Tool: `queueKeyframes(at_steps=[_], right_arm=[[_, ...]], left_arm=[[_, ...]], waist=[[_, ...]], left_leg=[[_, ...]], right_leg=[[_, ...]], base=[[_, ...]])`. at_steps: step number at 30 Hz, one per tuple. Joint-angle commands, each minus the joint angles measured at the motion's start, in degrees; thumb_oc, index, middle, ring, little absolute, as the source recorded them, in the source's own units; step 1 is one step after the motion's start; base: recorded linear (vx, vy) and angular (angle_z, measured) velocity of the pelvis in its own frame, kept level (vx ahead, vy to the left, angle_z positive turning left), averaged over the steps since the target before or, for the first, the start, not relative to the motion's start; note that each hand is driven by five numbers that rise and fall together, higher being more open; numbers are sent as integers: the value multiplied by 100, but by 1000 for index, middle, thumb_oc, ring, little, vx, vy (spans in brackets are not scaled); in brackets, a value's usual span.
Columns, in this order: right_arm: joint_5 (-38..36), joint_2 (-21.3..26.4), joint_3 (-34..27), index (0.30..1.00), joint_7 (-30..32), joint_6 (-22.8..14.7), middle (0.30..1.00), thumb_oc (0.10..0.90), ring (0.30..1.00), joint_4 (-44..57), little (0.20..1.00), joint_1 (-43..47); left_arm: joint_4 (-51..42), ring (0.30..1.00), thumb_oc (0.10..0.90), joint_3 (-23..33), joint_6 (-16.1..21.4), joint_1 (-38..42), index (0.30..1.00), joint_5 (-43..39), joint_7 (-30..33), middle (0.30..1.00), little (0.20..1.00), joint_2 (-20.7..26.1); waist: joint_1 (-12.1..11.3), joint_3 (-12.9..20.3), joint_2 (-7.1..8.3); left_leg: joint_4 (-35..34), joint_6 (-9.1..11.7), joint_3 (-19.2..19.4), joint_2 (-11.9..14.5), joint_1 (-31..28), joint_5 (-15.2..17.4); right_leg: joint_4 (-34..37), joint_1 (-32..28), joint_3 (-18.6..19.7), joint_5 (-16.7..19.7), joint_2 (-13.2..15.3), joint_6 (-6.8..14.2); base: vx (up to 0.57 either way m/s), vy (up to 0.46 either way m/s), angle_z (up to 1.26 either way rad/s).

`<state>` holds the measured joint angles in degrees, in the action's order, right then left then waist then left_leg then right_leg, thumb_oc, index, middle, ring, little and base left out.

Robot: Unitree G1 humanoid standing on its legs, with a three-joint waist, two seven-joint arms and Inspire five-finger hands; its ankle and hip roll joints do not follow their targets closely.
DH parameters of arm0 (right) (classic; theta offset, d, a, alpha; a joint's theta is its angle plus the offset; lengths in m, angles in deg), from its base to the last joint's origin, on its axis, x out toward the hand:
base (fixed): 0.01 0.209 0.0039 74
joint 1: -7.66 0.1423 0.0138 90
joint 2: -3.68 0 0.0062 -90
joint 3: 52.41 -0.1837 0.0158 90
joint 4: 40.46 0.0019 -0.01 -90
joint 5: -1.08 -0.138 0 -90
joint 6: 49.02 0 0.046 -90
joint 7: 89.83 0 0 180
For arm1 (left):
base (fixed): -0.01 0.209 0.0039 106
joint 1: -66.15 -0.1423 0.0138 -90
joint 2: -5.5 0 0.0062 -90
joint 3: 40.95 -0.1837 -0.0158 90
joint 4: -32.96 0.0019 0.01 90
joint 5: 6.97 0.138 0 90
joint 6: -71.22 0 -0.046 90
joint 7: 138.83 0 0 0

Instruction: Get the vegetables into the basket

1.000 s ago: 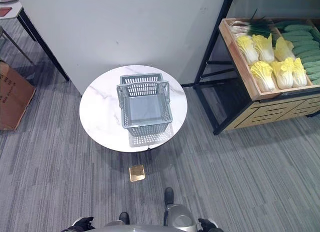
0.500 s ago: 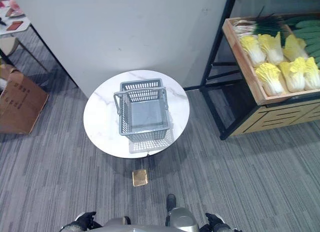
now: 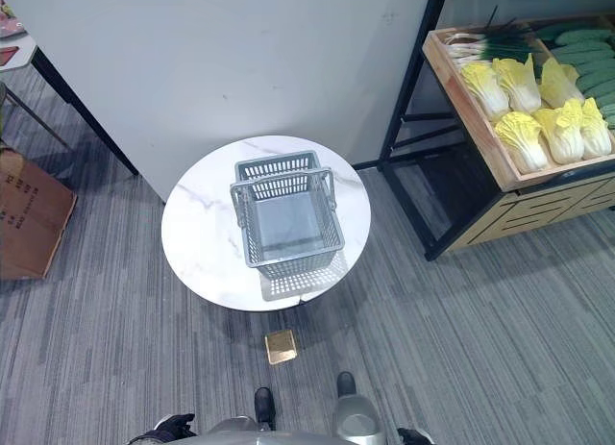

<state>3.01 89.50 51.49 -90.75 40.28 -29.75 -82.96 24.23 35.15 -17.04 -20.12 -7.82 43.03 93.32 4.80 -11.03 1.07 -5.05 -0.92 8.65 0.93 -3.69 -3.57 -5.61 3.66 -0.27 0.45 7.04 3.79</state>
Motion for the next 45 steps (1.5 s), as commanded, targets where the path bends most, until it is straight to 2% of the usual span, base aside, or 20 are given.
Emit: queueKeyframes(at_steps=[1,7,8,10,11,12,14,16,17,18,23,28,29,30,32,33,34,35,37,45], right_arm=[[9,133,102,1000,25,29,1000,900,1000,-19,1000,276],[-160,289,-190,1000,257,-12,1000,900,1000,-24,1000,322],[-209,646,-492,1000,691,-117,1000,900,1000,251,1000,466],[-144,824,-576,1000,827,-129,1000,900,1000,473,1000,527],[455,1307,-583,1000,1120,-126,1000,900,1000,1805,1000,493],[462,1313,-592,1000,1116,-109,1000,900,1000,1833,1000,473],[1061,1885,-853,1000,1400,-74,1000,900,1000,3336,1000,403],[1496,2356,-1111,1000,1635,-93,1000,900,1000,4236,1000,476],[1837,2816,-1134,1000,1695,-261,1000,900,1000,5168,1000,769],[1922,3042,-1069,1000,1645,-401,1000,900,1000,5818,1000,991],[2021,3329,-311,1000,1327,-660,1000,900,1000,6889,1000,2002],[1525,3098,955,1000,1018,-770,1000,900,1000,6910,1000,3708],[1521,3091,983,1000,1025,-776,1000,900,1000,6884,1000,3746],[1419,2944,1350,1000,991,-737,1000,900,1000,6677,1000,4324],[1382,2782,1666,1000,1006,-700,1000,900,1000,6505,1000,4918],[1382,2781,1669,1000,1007,-701,1000,900,1000,6502,1000,4921],[1358,2604,1882,1000,1067,-643,1000,900,1000,6115,1000,5419],[1356,2598,1896,1000,1074,-651,1000,900,1000,6095,1000,5441],[1365,2364,2174,1000,1102,-549,1000,900,1000,5566,1000,6053],[1571,1924,2740,1000,1176,-340,1000,900,1000,4230,1000,7231]], left_arm=[[73,1000,900,178,96,78,1000,107,-66,1000,1000,8],[297,1000,900,411,73,-38,1000,130,-14,1000,1000,140],[345,1000,900,513,82,-101,1000,150,29,1000,1000,178],[349,1000,900,546,79,-123,1000,187,56,1000,1000,189],[307,1000,900,656,86,-188,1000,253,83,1000,1000,230],[306,1000,900,652,85,-192,1000,254,83,1000,1000,225],[237,1000,900,772,101,-239,1000,305,101,1000,1000,255],[206,1000,900,818,104,-238,1000,363,78,1000,1000,261],[204,1000,900,845,87,-212,1000,428,58,1000,1000,288],[201,1000,900,866,82,-204,1000,496,40,1000,1000,300],[235,1000,900,785,25,-190,1000,665,29,1000,1000,331],[222,1000,900,495,27,-125,1000,628,77,1000,1000,367],[223,1000,900,511,26,-121,1000,628,77,1000,1000,362],[189,1000,900,352,37,-64,1000,581,124,1000,1000,354],[153,1000,900,244,44,13,1000,498,162,1000,1000,327],[154,1000,900,246,44,14,1000,498,162,1000,1000,326],[96,1000,900,92,60,107,1000,403,230,1000,1000,313],[97,1000,900,99,59,113,1000,402,230,1000,1000,308],[47,1000,900,-27,94,217,1000,227,298,1000,1000,326],[-44,1000,900,-335,160,465,1000,-21,434,1000,1000,402]], waist=[[-45,41,291],[-63,190,408],[-72,259,465],[-86,268,487],[-79,290,533],[-78,287,528],[-58,285,564],[-96,297,564],[-190,338,580],[-265,356,585],[-490,387,594],[-760,304,620],[-742,299,616],[-835,211,623],[-889,105,616],[-886,106,616],[-978,-23,603],[-969,-23,599],[-1042,-141,570],[-1186,-431,541]], left_leg=[[218,-7,2,16,84,241],[21,-18,82,-4,-62,235],[5,-13,113,10,-109,250],[5,-16,107,8,-128,258],[5,-11,118,10,-124,263],[5,-11,113,10,-133,267],[5,-10,110,10,-129,269],[5,-13,62,8,-142,280],[5,3,11,13,-117,268],[5,21,-29,23,-108,261],[5,75,-159,53,-61,220],[5,132,-296,84,87,148],[5,132,-300,83,88,147],[5,146,-347,94,190,100],[5,159,-398,101,316,43],[5,159,-399,101,318,43],[5,163,-451,111,464,-23],[5,163,-453,111,472,-25],[5,165,-517,102,651,-101],[5,162,-658,67,1077,-251]], right_leg=[[-31,-30,205,768,103,232],[112,-102,226,886,135,295],[155,-135,267,909,134,323],[172,-157,276,915,136,328],[189,-154,271,925,138,347],[188,-166,265,920,138,347],[195,-162,263,937,145,362],[239,-208,206,917,169,364],[321,-262,117,868,191,351],[374,-310,34,823,199,336],[507,-446,-186,720,196,297],[615,-476,-374,675,196,266],[615,-477,-378,674,196,266],[620,-437,-421,669,192,245],[614,-353,-454,680,187,233],[613,-353,-455,680,187,233],[609,-242,-491,707,181,221],[606,-234,-493,707,181,220],[622,-94,-539,759,174,212],[577,264,-567,822,161,198]], base=[[36,168,-3],[35,33,-3],[32,-6,-7],[13,-6,-13],[-6,-4,-16],[-20,-2,-11],[-19,-3,-6],[-2,-28,-1],[15,-66,18],[18,-73,28],[18,-48,26],[-18,-44,29],[-62,-38,16],[-74,-37,19],[-87,-35,18],[-117,-28,22],[-78,-18,20],[-121,-26,14],[-74,-4,8],[-42,7,4]])
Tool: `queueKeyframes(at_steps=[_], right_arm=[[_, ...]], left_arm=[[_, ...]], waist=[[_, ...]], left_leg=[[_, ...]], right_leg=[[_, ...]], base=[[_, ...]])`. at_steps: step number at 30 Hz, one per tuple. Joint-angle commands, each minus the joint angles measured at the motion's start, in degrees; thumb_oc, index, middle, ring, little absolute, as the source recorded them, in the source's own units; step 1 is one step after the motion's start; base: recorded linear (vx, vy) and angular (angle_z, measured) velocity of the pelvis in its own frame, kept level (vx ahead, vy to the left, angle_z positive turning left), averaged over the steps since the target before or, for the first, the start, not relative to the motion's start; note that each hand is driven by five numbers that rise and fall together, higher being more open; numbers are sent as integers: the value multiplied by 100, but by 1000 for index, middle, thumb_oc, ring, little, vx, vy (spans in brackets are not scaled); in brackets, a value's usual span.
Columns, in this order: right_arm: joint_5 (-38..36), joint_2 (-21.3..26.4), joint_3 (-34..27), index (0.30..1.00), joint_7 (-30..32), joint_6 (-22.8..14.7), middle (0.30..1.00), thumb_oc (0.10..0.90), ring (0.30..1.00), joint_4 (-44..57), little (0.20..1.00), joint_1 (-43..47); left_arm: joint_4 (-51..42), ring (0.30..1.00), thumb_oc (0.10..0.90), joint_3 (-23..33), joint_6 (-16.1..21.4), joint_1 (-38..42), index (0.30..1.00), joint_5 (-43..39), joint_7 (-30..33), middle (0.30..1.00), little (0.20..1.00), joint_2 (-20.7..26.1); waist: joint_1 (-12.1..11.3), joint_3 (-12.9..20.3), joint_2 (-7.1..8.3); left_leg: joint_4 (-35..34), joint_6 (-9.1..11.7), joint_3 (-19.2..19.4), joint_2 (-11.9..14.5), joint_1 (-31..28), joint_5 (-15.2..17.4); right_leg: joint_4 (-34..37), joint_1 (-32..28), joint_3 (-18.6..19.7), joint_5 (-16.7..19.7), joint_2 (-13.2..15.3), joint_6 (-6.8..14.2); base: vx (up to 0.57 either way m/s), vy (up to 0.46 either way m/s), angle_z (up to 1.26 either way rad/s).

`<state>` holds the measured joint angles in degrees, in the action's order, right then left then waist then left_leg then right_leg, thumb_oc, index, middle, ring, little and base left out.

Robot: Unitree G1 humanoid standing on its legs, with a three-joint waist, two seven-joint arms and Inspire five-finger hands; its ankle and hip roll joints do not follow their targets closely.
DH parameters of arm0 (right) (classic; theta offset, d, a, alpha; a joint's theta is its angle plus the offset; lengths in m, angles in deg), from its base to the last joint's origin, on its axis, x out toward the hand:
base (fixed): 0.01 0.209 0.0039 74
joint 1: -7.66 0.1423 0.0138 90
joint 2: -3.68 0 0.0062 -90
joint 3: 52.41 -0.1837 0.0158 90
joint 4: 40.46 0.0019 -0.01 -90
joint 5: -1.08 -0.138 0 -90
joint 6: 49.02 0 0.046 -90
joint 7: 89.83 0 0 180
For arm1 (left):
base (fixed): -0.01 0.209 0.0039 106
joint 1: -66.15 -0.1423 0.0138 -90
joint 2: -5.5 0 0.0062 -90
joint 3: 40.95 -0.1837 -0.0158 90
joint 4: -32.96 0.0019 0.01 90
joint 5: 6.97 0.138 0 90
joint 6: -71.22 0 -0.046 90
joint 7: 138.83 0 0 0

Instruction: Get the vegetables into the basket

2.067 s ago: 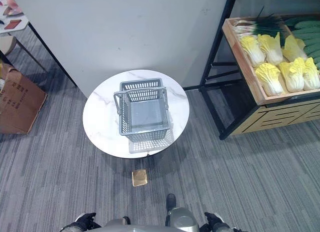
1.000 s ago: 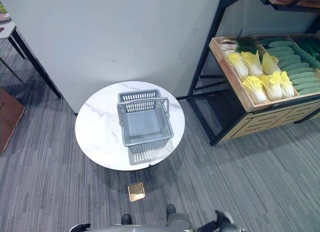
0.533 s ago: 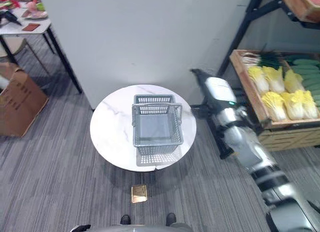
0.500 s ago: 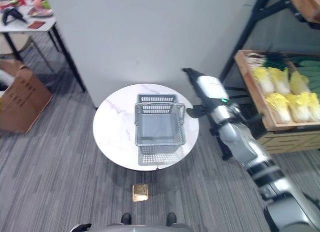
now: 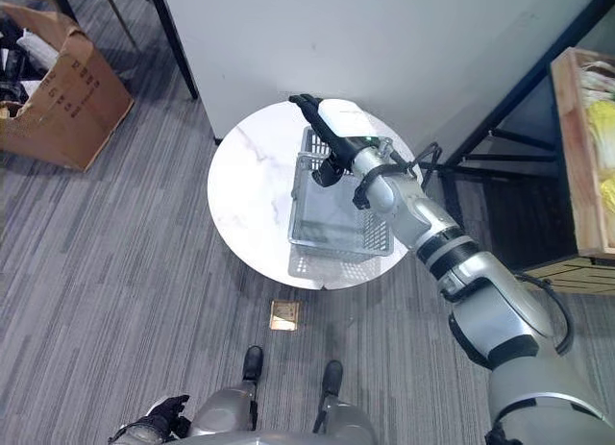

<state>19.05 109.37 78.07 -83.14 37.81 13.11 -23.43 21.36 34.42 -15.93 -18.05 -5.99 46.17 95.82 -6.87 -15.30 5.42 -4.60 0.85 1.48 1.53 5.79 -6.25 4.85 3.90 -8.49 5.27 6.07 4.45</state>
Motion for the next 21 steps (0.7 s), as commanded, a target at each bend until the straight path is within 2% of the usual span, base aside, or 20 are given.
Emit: queueKeyframes(at_steps=[1,10,13,21], right_arm=[[-31,-105,94,1000,446,-69,1000,900,1000,-187,1000,1339],[-85,-240,277,1000,652,69,1000,900,1000,-1245,1000,1937],[76,-193,507,1000,648,95,1000,900,1000,-1679,1000,2147],[-8,61,610,1000,688,125,1000,900,1000,-2563,1000,2261]], left_arm=[[239,1000,900,-291,57,285,1000,-225,147,1000,1000,155],[168,1000,900,-486,96,497,1000,-387,269,1000,1000,167],[127,1000,900,-558,124,563,1000,-437,317,1000,1000,172],[42,1000,900,-675,164,618,1000,-571,306,1000,1000,137]], waist=[[-30,-28,108],[-143,-218,94],[-182,-283,76],[-213,-357,21]], left_leg=[[-40,-13,47,4,165,4],[-40,9,-72,-44,491,-78],[-40,20,-119,-73,590,-94],[-40,39,-140,-85,705,-126]], right_leg=[[-463,265,255,351,260,132],[-372,459,187,432,286,145],[-341,512,156,456,302,154],[-300,591,132,462,307,151]], base=[[-13,21,4],[-1,12,9],[14,20,14],[6,7,6]])
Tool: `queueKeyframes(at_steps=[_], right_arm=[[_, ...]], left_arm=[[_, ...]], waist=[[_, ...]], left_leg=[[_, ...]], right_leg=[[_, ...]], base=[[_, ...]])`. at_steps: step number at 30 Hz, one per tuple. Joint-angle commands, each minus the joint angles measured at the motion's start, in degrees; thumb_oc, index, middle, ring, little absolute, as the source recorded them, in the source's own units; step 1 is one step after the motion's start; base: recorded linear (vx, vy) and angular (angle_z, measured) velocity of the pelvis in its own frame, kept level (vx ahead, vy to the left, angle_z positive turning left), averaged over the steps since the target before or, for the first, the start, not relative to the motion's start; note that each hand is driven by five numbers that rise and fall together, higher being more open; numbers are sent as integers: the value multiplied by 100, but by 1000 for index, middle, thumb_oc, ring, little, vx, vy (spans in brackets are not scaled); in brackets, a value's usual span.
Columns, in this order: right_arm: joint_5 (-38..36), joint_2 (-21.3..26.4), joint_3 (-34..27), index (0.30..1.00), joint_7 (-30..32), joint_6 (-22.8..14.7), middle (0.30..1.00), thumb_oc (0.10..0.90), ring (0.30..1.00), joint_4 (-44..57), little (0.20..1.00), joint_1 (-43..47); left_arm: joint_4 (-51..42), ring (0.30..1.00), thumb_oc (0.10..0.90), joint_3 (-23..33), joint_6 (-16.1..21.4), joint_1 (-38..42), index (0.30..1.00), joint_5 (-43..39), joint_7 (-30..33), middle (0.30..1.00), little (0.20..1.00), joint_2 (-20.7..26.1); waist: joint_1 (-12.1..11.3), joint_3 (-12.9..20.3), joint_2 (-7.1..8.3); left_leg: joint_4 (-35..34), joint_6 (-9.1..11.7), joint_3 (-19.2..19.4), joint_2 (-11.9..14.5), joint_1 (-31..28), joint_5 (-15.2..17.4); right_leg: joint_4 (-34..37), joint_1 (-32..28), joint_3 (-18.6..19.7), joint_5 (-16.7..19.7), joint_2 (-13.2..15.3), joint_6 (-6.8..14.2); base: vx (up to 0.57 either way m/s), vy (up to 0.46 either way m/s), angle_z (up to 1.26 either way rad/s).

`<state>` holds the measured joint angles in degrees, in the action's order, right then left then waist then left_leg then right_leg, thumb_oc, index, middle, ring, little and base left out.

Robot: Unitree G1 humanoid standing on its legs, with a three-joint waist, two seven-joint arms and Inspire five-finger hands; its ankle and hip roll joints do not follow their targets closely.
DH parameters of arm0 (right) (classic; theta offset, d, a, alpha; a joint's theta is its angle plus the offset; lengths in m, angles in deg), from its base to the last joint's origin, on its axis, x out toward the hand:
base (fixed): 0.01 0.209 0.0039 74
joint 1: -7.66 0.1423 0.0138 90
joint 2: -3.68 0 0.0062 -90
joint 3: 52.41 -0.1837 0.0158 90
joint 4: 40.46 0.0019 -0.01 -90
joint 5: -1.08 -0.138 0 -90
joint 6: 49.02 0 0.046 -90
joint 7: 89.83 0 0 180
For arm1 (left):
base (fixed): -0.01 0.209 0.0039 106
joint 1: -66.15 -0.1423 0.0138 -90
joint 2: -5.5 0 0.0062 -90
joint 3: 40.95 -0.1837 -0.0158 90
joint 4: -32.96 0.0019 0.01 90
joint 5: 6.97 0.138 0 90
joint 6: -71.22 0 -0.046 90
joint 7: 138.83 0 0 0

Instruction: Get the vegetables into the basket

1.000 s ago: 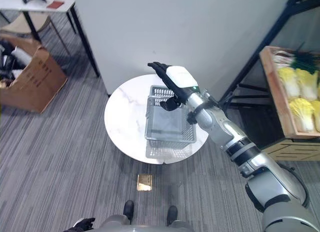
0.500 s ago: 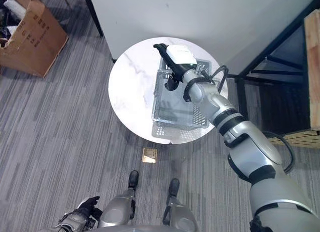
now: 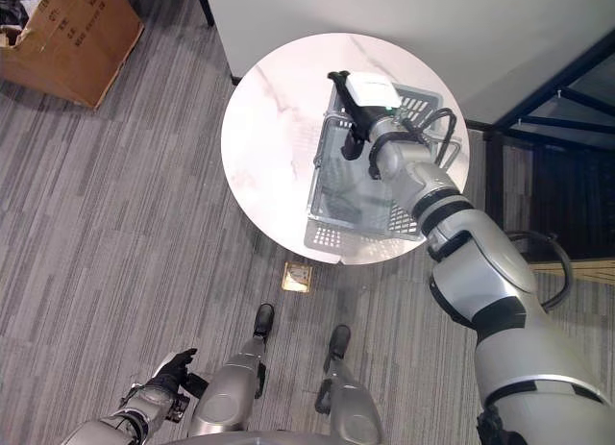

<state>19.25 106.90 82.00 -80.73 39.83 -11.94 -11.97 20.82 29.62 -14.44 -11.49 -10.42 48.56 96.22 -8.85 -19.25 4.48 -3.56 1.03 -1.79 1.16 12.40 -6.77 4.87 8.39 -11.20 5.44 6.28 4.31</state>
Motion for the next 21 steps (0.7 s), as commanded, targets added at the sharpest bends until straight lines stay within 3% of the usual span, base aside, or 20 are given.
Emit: queueKeyframes(at_steps=[1,10,11,13,14,21], right_arm=[[-29,307,218,1000,448,-77,1000,900,1000,-58,1000,1115],[-312,780,121,1000,519,-90,1000,900,1000,-398,1000,1090],[-326,808,102,786,517,-93,786,747,786,-402,786,1060],[-339,826,91,492,515,-97,492,537,492,-423,492,1049],[-328,850,80,300,506,-104,300,400,300,-428,300,988],[-264,733,28,300,415,-105,300,400,300,-425,300,684]], left_arm=[[97,1000,900,-196,16,-38,1000,-129,67,1000,1000,96],[148,1000,900,-159,9,-100,1000,-104,54,1000,1000,80],[149,1000,900,-149,9,-108,1000,-107,46,1000,1000,79],[155,1000,900,-143,12,-111,1000,-104,52,1000,1000,86],[157,1000,900,-118,8,-114,1000,-93,47,1000,1000,91],[186,1000,900,-78,-16,-118,1000,-23,45,1000,1000,74]], waist=[[-15,37,115],[72,16,76],[79,12,72],[83,6,62],[83,4,56],[127,-5,43]], left_leg=[[-144,21,188,-48,43,-74],[-144,28,261,-15,9,-56],[-144,28,264,-13,5,-56],[-144,29,271,-6,-3,-59],[-144,32,294,6,-15,-57],[-144,38,328,38,-71,-64]], right_leg=[[-303,143,403,446,285,165],[-327,220,492,420,269,156],[-332,222,497,419,269,153],[-340,228,505,419,269,150],[-335,238,525,425,265,148],[-330,237,593,427,244,121]], base=[[0,0,0],[-6,6,-4],[-8,-2,-3],[-13,-5,-3],[-15,-7,-5],[-27,-7,-7]])
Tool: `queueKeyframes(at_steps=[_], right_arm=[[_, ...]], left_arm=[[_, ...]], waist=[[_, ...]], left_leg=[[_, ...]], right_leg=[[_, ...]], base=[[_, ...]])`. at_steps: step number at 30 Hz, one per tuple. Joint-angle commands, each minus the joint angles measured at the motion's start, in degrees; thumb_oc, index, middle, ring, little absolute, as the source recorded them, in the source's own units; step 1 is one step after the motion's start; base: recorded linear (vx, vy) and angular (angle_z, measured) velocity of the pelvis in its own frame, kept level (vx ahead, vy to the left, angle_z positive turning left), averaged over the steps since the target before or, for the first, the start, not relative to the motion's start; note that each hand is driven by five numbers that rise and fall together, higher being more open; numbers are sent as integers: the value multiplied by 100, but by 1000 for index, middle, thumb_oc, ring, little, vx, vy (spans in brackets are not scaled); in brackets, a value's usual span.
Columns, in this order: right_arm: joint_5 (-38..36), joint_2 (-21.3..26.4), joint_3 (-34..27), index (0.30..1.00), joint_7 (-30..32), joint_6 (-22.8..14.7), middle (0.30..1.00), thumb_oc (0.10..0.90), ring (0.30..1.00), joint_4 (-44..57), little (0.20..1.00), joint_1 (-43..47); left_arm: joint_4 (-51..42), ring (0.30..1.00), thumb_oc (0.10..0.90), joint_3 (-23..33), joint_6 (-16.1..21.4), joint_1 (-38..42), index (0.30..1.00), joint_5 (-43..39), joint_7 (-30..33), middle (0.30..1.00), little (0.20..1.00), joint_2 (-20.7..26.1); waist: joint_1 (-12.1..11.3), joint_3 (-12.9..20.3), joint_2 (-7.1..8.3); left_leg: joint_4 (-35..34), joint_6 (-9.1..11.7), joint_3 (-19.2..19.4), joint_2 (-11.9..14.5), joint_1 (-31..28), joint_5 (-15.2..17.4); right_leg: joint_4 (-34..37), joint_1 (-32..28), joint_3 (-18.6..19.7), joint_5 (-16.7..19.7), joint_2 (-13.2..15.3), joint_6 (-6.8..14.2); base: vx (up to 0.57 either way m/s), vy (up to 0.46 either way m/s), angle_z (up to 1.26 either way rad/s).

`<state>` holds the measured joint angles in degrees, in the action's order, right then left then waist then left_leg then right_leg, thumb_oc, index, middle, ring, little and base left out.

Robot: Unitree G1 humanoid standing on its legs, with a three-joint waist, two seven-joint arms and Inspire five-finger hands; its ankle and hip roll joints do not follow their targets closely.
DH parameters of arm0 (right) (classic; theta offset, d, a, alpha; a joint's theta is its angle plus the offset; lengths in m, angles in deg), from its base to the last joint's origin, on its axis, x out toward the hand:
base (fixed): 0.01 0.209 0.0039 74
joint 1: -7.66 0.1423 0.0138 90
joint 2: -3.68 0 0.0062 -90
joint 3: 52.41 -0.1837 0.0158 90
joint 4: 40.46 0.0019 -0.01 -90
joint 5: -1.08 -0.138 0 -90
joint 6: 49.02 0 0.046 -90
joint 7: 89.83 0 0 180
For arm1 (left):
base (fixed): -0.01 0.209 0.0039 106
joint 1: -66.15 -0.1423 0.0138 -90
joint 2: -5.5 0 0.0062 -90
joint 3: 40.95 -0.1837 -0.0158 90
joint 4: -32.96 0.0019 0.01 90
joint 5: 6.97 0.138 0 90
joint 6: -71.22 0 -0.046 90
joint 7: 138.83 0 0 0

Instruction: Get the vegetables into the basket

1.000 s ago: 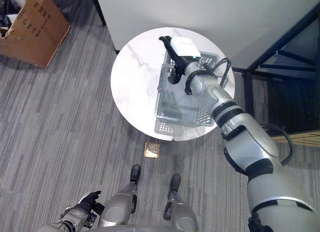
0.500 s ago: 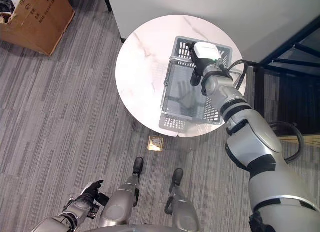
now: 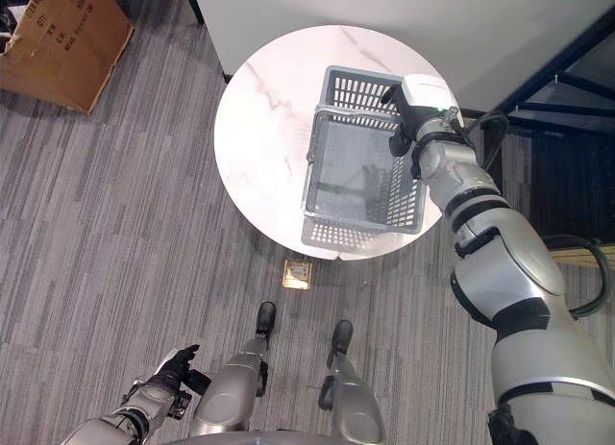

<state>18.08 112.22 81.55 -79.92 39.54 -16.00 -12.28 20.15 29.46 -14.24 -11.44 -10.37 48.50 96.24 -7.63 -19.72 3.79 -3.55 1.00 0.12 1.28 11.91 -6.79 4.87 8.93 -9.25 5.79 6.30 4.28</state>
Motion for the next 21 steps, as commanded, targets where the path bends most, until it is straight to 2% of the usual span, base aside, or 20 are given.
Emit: queueKeyframes(at_steps=[1,10,16,18,20,21], right_arm=[[-131,105,37,300,321,-85,300,400,300,20,300,618],[-180,-260,-151,300,251,-124,300,400,300,-41,300,150],[-582,-238,-382,300,148,-177,300,400,300,430,300,-166],[-679,-100,-414,300,44,-207,300,400,300,1121,300,-358],[-1103,87,-707,300,-61,-274,300,400,300,2211,300,-846],[-1589,289,-1044,300,-256,-389,300,400,300,3286,300,-1452]], left_arm=[[253,1000,900,-66,-35,-126,1000,-18,49,1000,1000,59],[263,1000,900,-105,-36,-90,1000,71,55,1000,1000,-1],[304,1000,900,-58,-66,-135,1000,146,18,1000,1000,-10],[339,1000,900,6,-96,-188,1000,223,-11,1000,1000,-4],[355,1000,900,150,-144,-279,1000,332,-53,1000,1000,5],[378,1000,900,342,-195,-399,1000,447,-103,1000,1000,1]], waist=[[5,46,104],[-5,74,78],[43,157,116],[95,228,152],[191,345,214],[318,485,250]], left_leg=[[-145,40,146,26,-31,-53],[-145,31,167,11,-92,-46],[-145,10,168,16,-214,-4],[-145,-1,198,29,-324,38],[-145,-4,278,48,-500,99],[-145,4,367,75,-687,156]], right_leg=[[-330,180,396,388,240,122],[-336,157,414,407,250,122],[-359,65,443,385,254,127],[-383,-8,465,358,256,127],[-392,-131,502,343,259,131],[-389,-261,525,319,260,134]], base=[[-25,-1,-8],[-25,3,-4],[0,0,0],[20,4,-1],[63,13,-10],[59,16,-19]])
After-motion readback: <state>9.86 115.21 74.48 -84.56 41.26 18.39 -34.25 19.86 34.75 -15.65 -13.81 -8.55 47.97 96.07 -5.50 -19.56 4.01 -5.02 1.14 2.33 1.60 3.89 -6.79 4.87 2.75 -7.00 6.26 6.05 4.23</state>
